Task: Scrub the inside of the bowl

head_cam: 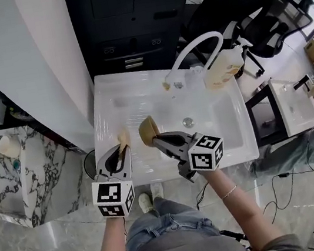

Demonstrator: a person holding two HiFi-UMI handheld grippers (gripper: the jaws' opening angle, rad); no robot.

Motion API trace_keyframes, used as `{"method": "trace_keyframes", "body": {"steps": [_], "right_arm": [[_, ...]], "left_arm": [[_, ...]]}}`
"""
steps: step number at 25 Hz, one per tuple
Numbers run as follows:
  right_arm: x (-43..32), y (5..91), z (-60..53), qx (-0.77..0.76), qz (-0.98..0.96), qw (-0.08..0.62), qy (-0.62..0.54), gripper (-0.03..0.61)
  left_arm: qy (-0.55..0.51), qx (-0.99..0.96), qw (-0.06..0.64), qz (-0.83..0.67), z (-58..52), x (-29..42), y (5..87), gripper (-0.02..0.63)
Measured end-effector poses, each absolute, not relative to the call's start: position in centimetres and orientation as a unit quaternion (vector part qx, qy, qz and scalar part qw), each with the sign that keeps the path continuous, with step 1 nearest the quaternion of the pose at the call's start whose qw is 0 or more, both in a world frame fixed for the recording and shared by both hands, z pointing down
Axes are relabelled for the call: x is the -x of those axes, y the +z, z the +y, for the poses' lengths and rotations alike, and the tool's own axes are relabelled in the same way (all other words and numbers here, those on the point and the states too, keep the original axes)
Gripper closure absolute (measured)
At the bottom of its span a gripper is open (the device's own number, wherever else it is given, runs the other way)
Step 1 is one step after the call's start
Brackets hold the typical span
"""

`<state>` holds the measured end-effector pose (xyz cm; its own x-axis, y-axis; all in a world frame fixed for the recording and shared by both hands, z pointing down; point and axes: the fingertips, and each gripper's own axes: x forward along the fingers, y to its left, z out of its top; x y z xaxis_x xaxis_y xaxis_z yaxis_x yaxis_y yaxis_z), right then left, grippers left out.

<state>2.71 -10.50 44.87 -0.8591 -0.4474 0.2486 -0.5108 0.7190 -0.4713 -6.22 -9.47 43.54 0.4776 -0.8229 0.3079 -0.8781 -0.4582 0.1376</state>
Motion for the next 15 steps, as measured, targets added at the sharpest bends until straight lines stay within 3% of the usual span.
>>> {"method": "trace_keyframes", "body": {"steps": [10,15], "right_arm": [[-4.1,42.9,-9.5,-0.24,-0.899,-0.082,0.358,0.556],[-4.1,42.7,-9.0,-0.241,-0.899,-0.089,0.355,0.556]], "left_arm": [[0.114,-0.86,0.11,-0.484,-8.6,6.0,42.3,0.568],[0.124,-0.869,0.093,-0.469,-8.6,5.6,41.5,0.568]]}}
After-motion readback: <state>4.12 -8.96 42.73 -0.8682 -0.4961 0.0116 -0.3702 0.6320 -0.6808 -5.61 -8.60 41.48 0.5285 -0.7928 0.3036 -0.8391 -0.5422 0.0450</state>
